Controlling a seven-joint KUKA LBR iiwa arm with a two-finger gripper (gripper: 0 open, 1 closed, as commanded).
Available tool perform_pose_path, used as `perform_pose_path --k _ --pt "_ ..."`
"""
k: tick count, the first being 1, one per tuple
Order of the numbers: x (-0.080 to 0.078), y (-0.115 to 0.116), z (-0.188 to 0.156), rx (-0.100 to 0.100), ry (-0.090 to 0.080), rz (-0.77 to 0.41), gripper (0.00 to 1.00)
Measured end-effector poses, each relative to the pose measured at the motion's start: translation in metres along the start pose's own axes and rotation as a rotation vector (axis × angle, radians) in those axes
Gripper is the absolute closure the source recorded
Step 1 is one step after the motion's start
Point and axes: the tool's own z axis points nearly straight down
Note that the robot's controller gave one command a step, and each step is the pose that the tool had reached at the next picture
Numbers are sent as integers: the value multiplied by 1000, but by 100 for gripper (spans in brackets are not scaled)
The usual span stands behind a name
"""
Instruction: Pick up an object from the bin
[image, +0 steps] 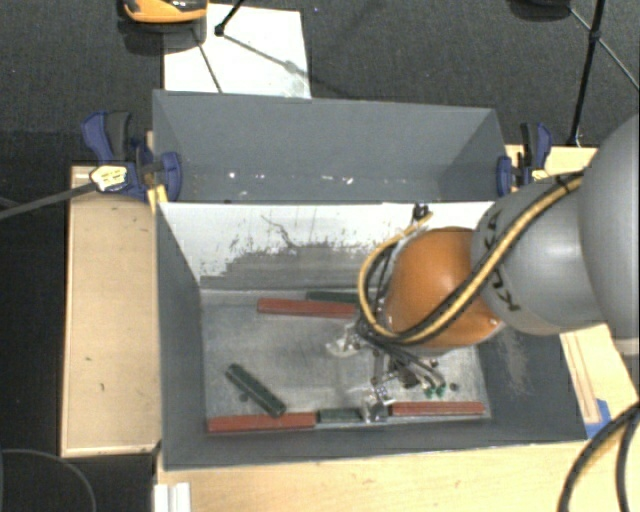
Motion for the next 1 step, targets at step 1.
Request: perform_pose_path --k 1 --pt "9 -2 0 0 42 2 100"
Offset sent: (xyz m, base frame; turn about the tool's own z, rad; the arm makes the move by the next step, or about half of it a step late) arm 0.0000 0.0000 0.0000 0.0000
